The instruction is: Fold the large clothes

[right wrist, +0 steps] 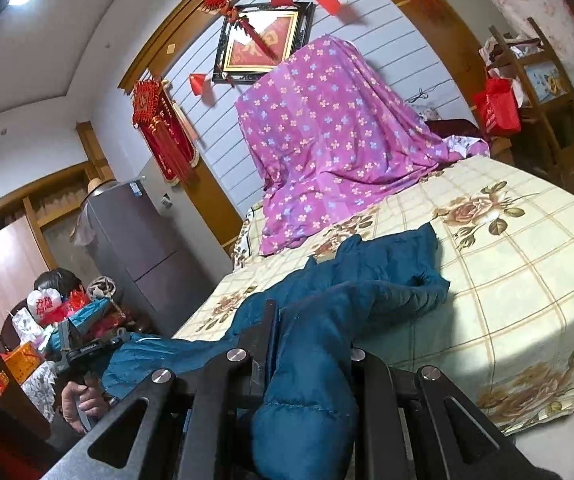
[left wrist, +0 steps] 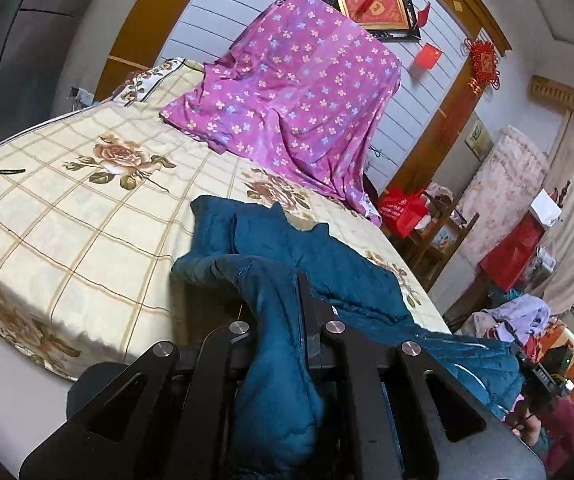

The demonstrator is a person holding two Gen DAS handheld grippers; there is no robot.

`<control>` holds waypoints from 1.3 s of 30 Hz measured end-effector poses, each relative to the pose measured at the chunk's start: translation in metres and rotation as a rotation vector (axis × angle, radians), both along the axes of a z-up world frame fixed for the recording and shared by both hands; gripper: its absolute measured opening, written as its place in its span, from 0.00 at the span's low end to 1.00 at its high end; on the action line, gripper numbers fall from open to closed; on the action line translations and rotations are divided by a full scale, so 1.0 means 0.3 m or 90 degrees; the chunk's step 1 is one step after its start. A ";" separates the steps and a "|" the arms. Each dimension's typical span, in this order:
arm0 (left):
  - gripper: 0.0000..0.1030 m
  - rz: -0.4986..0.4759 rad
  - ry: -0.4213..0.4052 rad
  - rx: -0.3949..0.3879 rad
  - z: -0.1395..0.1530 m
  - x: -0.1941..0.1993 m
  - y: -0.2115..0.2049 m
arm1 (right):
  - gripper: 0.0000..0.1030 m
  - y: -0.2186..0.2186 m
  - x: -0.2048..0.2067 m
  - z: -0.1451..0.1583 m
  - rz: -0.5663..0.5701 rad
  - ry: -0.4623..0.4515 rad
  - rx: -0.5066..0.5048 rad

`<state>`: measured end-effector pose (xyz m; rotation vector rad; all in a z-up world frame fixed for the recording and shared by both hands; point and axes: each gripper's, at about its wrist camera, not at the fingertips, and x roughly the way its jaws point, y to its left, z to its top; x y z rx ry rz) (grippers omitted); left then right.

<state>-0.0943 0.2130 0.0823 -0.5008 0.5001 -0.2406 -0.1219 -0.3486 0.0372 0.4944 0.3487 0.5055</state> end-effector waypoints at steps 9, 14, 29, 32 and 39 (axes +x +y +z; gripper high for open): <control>0.06 0.039 -0.012 0.027 0.026 0.085 -0.018 | 0.14 0.030 0.098 0.060 -0.027 -0.020 -0.019; 0.06 0.070 -0.006 0.026 0.010 0.182 -0.017 | 0.14 0.065 0.178 0.095 -0.069 -0.039 -0.056; 0.06 0.103 -0.014 0.054 0.083 0.567 -0.053 | 0.14 0.098 0.599 0.144 -0.151 -0.031 -0.078; 0.06 0.114 -0.011 0.064 0.081 0.673 -0.069 | 0.14 0.108 0.683 0.144 -0.172 -0.025 -0.087; 0.06 0.157 0.016 0.116 0.010 0.996 -0.108 | 0.14 0.129 0.979 0.119 -0.216 -0.002 -0.100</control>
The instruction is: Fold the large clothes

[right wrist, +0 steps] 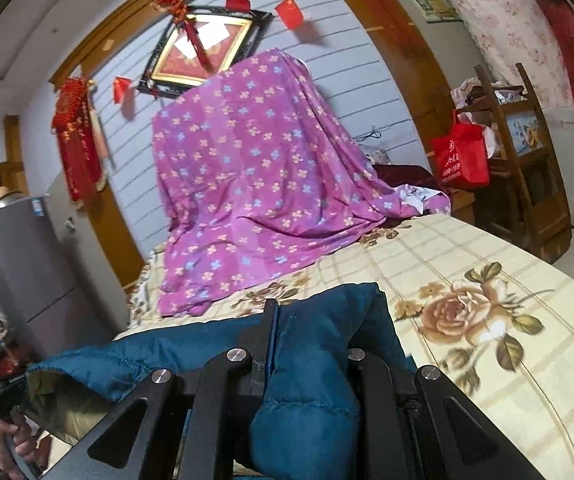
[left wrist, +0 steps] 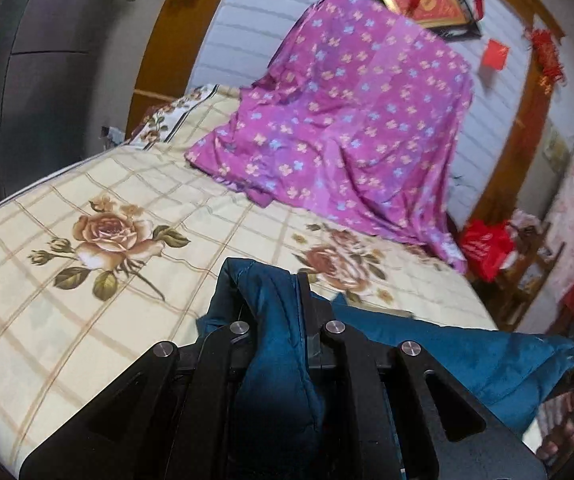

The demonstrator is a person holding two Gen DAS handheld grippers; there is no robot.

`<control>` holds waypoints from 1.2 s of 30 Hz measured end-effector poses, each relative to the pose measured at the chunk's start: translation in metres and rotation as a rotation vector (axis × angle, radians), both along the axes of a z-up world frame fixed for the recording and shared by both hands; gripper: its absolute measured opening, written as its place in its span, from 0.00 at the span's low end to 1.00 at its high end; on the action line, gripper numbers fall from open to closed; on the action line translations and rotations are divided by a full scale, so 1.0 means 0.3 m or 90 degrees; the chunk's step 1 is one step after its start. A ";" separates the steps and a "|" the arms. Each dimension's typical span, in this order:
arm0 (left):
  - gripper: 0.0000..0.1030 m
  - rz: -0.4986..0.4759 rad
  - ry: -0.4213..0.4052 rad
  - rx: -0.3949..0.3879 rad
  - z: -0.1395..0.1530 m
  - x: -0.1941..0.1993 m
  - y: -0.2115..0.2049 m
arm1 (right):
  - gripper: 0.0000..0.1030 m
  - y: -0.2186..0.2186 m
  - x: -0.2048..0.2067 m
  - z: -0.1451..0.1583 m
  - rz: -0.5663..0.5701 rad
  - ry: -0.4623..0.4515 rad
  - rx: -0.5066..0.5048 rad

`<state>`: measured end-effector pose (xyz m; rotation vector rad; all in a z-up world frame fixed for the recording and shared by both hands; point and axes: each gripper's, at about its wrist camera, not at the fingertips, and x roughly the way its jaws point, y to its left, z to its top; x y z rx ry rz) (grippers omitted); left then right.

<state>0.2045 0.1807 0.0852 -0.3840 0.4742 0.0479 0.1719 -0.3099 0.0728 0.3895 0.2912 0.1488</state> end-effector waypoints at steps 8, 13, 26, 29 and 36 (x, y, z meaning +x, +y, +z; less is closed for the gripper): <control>0.07 0.046 0.117 0.055 -0.316 0.298 -0.063 | 0.15 -0.013 0.297 -0.293 -0.007 0.100 0.034; 0.08 0.037 0.164 0.060 -0.396 0.359 -0.075 | 0.15 -0.060 0.390 -0.399 0.006 0.178 0.092; 0.18 -0.057 0.209 -0.095 -0.440 0.396 0.013 | 0.39 -0.069 0.396 -0.445 0.018 0.226 0.133; 0.41 -0.087 0.184 -0.171 -0.418 0.373 0.062 | 0.46 -0.089 0.372 -0.437 0.032 0.228 0.168; 0.68 -0.016 0.052 -0.140 -0.228 0.185 0.116 | 0.64 -0.089 0.231 -0.313 0.016 0.167 0.131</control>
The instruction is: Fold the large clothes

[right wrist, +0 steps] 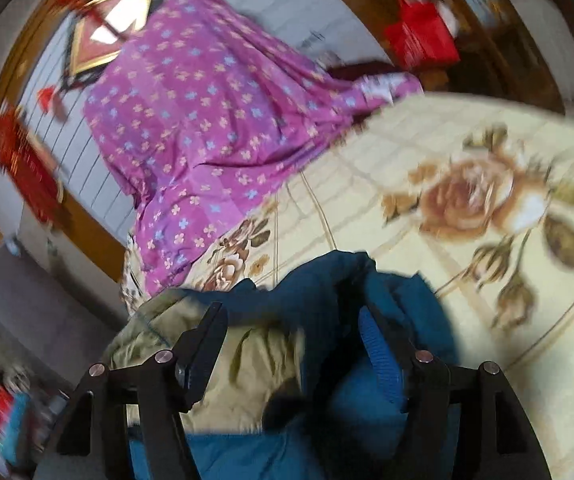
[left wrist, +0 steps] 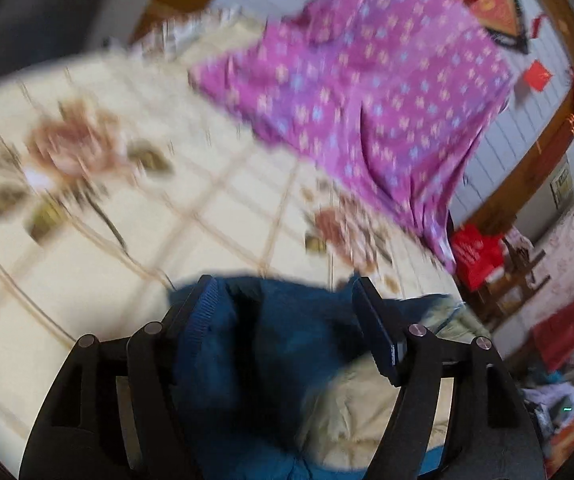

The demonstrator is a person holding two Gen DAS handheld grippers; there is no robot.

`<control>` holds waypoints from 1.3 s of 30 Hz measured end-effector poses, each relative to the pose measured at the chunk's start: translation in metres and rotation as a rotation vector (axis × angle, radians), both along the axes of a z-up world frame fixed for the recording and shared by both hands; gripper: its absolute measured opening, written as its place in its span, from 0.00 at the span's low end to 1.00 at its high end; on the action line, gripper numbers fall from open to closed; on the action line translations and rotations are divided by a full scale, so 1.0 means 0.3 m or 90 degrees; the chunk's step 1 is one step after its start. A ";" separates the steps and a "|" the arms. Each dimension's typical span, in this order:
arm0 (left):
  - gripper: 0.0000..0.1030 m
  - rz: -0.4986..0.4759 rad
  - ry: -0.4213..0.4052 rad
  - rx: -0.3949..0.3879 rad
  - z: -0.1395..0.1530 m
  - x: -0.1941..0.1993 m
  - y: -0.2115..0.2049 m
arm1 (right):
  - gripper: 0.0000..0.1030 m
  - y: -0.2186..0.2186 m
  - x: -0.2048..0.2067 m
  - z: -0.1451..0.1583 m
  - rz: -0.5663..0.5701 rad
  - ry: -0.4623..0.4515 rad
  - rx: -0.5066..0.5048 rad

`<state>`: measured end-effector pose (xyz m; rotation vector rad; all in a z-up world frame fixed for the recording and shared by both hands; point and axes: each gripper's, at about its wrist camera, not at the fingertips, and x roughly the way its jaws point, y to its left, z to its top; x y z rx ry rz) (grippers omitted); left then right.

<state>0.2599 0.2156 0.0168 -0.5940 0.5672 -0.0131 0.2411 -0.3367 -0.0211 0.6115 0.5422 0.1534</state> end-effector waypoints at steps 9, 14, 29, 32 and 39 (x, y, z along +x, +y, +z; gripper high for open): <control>0.71 -0.027 0.044 0.143 0.010 -0.144 -0.230 | 0.65 0.170 -0.084 0.040 0.137 -0.017 -0.185; 0.71 -0.065 0.074 0.170 -0.029 -0.033 -0.358 | 0.65 0.199 0.020 -0.025 0.122 0.074 -0.176; 0.73 0.028 0.227 0.148 -0.263 0.422 -0.214 | 1.00 0.172 0.519 -0.190 0.133 0.258 -0.139; 0.73 0.031 0.227 0.172 -0.264 0.397 -0.222 | 1.00 0.149 0.514 -0.204 0.132 0.244 -0.113; 0.72 0.097 0.145 0.271 -0.138 0.260 -0.268 | 0.95 0.196 0.399 -0.073 0.080 0.148 -0.152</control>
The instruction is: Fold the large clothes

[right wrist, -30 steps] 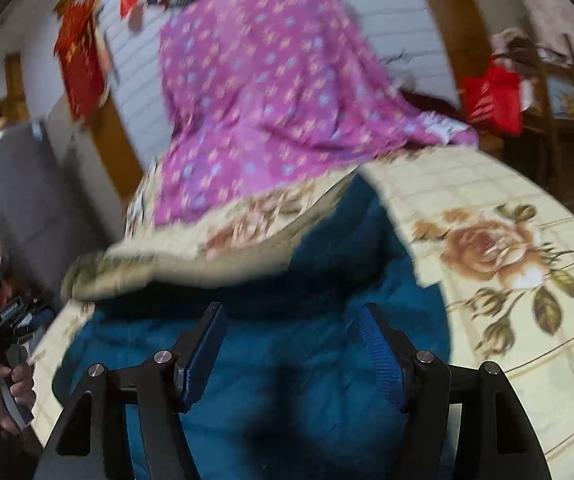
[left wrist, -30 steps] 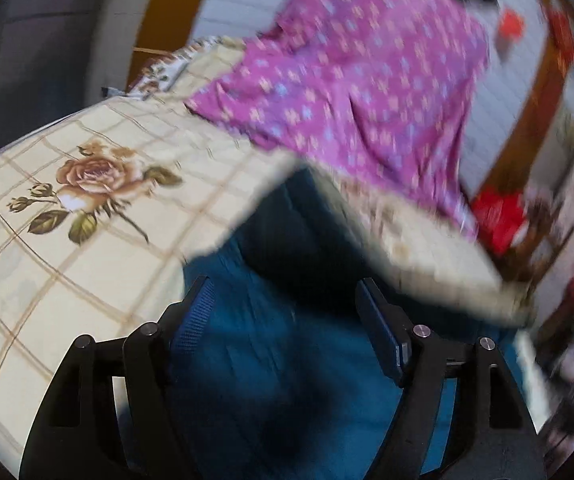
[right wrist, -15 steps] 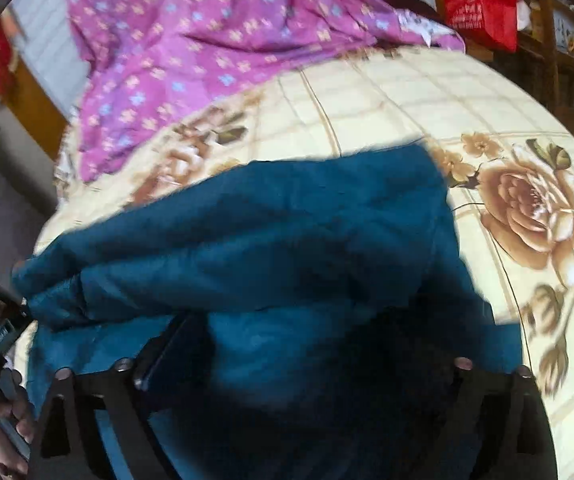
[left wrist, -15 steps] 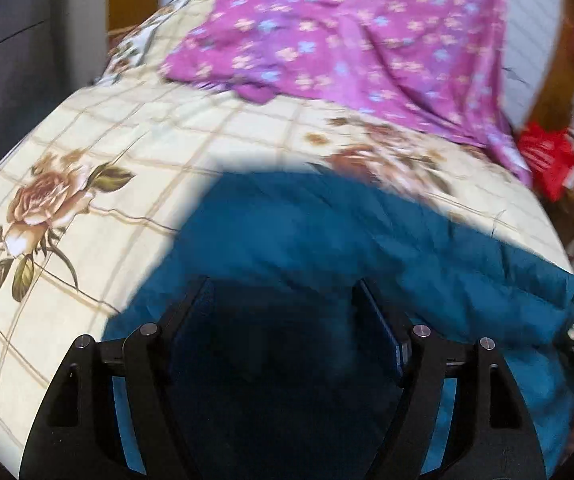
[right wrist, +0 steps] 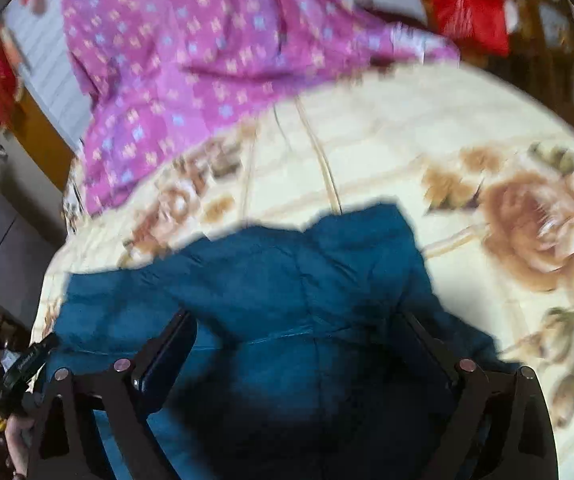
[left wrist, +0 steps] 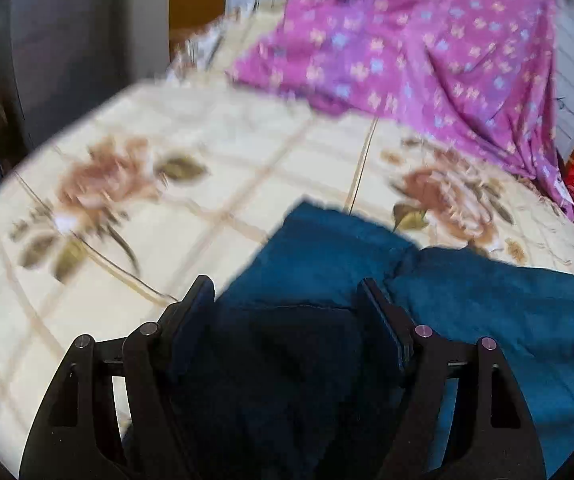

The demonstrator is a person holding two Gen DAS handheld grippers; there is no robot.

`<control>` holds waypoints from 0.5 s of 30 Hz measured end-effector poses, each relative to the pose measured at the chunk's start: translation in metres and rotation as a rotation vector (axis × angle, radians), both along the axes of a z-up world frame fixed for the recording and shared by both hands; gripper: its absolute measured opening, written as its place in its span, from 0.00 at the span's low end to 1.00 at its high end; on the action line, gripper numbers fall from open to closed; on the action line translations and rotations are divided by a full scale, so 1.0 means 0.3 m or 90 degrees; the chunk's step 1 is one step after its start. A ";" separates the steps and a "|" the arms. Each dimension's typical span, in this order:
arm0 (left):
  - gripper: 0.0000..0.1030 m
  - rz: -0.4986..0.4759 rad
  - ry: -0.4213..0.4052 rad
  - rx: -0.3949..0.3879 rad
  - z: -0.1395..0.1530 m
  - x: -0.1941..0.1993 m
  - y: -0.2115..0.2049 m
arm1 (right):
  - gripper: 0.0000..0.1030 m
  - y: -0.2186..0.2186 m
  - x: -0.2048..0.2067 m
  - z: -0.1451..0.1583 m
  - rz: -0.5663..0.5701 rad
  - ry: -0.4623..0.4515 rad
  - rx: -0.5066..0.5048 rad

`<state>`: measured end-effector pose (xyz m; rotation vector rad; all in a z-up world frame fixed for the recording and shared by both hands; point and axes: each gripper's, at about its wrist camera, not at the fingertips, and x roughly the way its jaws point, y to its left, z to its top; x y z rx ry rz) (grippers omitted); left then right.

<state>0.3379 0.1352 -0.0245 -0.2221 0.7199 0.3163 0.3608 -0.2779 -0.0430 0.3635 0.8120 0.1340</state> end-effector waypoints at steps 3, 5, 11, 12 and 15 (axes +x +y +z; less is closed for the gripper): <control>0.72 -0.073 -0.055 0.000 0.093 -0.089 -0.084 | 0.95 0.060 -0.118 0.104 0.028 -0.060 -0.019; 0.72 -0.149 -0.057 -0.019 0.114 -0.131 -0.171 | 0.95 0.107 -0.185 0.126 0.051 -0.070 -0.042; 0.73 -0.256 0.088 0.011 -0.051 -0.118 -0.356 | 0.98 0.206 -0.268 -0.002 0.106 0.016 -0.119; 0.73 -0.255 0.084 0.013 -0.047 -0.120 -0.353 | 0.98 0.208 -0.264 -0.039 0.123 0.027 -0.122; 0.73 -0.234 0.087 -0.035 0.002 -0.139 -0.293 | 0.95 0.149 -0.318 0.003 0.098 -0.003 -0.090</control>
